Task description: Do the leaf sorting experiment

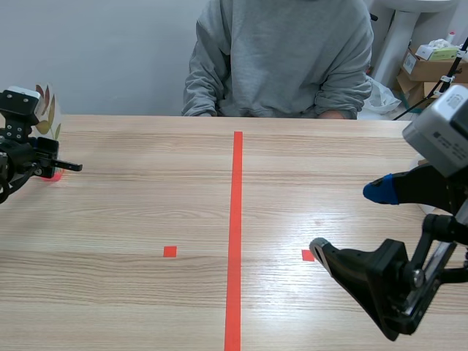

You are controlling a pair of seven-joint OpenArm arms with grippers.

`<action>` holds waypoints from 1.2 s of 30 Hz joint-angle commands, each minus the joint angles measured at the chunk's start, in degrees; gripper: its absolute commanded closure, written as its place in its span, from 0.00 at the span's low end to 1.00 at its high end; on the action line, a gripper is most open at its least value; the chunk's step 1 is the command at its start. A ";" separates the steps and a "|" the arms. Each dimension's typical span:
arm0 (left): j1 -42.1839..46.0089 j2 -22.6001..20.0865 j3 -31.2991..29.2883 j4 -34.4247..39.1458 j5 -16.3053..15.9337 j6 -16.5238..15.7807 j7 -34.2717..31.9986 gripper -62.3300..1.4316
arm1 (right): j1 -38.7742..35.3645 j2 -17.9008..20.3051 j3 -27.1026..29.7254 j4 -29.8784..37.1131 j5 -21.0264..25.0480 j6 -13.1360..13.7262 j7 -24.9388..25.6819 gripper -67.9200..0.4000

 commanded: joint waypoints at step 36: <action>44.02 -17.42 -2.19 69.20 -9.70 6.14 7.82 0.00 | 0.59 0.61 0.15 -0.04 0.39 -0.20 0.48 0.15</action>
